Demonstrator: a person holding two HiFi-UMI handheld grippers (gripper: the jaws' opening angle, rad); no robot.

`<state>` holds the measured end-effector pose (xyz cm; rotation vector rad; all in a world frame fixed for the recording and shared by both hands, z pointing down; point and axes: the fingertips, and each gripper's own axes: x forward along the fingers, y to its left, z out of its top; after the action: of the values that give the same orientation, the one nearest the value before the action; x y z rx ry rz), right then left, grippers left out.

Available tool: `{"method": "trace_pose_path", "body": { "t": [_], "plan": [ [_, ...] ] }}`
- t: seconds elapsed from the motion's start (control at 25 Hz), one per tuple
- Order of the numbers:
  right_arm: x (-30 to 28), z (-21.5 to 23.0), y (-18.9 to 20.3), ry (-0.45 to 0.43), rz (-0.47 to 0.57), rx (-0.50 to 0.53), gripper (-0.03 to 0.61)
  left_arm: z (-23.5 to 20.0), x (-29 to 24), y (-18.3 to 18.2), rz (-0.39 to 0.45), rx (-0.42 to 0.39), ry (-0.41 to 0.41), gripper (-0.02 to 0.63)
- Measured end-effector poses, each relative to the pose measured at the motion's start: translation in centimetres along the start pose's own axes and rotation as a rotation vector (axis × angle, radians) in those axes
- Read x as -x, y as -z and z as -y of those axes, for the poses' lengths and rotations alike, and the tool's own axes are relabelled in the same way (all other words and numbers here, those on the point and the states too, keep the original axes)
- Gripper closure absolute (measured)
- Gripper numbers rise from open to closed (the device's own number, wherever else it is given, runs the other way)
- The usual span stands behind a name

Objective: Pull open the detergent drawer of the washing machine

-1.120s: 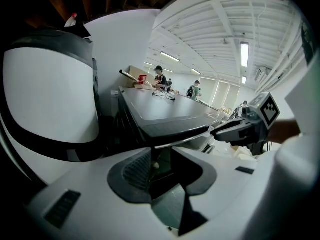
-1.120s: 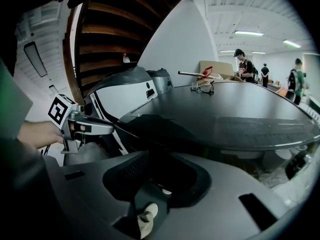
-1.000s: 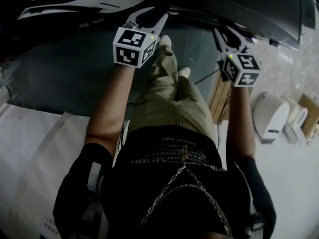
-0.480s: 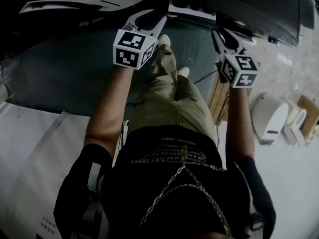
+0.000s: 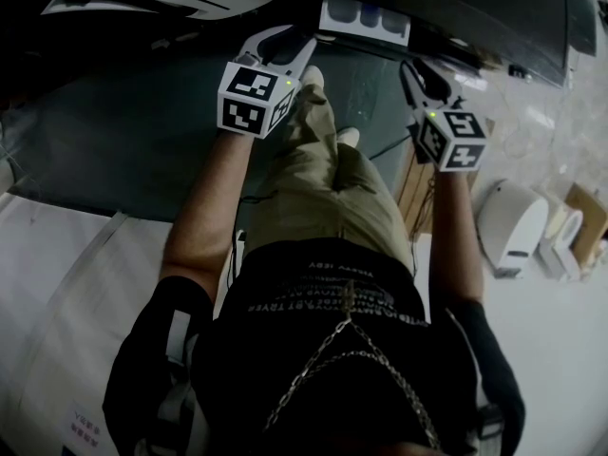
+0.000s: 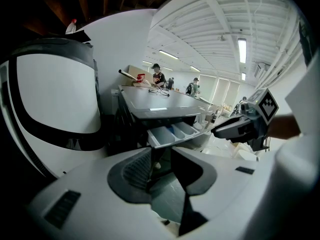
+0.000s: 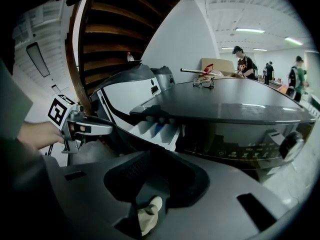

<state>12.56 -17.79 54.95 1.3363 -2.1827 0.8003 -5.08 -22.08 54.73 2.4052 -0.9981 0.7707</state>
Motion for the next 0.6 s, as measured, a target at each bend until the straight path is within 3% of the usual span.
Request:
{"method": "trace_pose_path", "body": {
  "t": [0.6],
  "plan": [
    [1.2, -0.7, 2.0, -0.009, -0.008, 0.012, 0.499, 1.3, 1.5, 1.5, -0.009, -0.006, -0.001, 0.491]
  ]
}}
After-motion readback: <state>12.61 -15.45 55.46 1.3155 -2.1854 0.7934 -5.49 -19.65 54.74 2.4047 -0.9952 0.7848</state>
